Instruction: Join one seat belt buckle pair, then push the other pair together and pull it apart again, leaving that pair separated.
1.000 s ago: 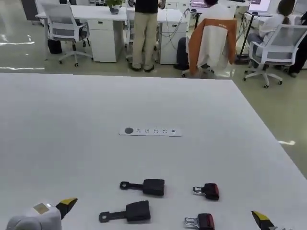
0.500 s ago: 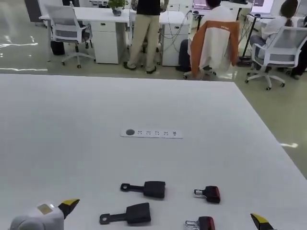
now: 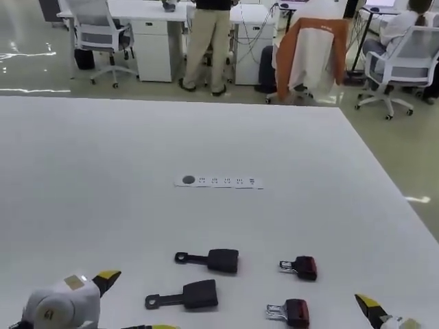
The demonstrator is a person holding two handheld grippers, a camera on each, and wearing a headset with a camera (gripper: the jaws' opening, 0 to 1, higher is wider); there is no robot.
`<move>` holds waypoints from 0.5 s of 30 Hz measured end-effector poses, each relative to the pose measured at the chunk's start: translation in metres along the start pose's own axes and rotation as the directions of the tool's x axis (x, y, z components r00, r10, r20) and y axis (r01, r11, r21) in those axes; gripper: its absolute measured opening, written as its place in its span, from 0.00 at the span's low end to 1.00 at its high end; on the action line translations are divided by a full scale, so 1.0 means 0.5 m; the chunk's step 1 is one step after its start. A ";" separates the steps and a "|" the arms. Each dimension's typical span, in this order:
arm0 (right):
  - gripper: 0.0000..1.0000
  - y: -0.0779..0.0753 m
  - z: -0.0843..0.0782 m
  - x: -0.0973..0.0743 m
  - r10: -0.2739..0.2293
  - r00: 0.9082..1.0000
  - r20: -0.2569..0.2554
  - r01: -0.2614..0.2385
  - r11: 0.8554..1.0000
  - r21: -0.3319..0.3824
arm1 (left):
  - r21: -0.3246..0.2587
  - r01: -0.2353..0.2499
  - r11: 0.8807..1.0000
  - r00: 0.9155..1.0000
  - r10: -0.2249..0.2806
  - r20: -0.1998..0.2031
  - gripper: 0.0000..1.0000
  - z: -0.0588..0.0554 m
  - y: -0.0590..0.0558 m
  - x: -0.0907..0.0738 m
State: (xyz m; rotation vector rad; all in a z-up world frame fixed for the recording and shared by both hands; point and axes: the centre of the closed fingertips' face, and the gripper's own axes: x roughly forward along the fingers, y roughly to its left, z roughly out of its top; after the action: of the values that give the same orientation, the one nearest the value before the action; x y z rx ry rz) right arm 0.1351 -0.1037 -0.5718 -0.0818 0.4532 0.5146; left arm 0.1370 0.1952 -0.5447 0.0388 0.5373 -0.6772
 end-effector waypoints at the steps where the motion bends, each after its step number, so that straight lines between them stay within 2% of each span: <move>1: 0.91 0.001 0.001 0.001 0.002 1.000 -0.001 -0.002 1.000 -0.001 | 0.002 0.005 1.000 1.000 -0.005 -0.004 1.00 0.000 -0.001 0.003; 6: 0.91 0.001 0.001 0.008 0.013 1.000 -0.011 -0.013 1.000 -0.009 | 0.018 0.026 1.000 0.999 -0.026 -0.031 1.00 -0.006 -0.007 0.017; 15: 0.89 -0.007 -0.001 0.041 0.051 0.998 -0.031 -0.051 0.999 -0.014 | 0.034 0.067 0.997 0.996 -0.065 -0.066 1.00 -0.013 -0.008 0.049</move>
State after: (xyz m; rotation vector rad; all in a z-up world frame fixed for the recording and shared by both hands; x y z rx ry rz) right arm 0.1527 -0.0976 -0.5817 -0.0928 0.4828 0.5672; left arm 0.1476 0.1792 -0.5619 0.0774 0.5913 -0.7519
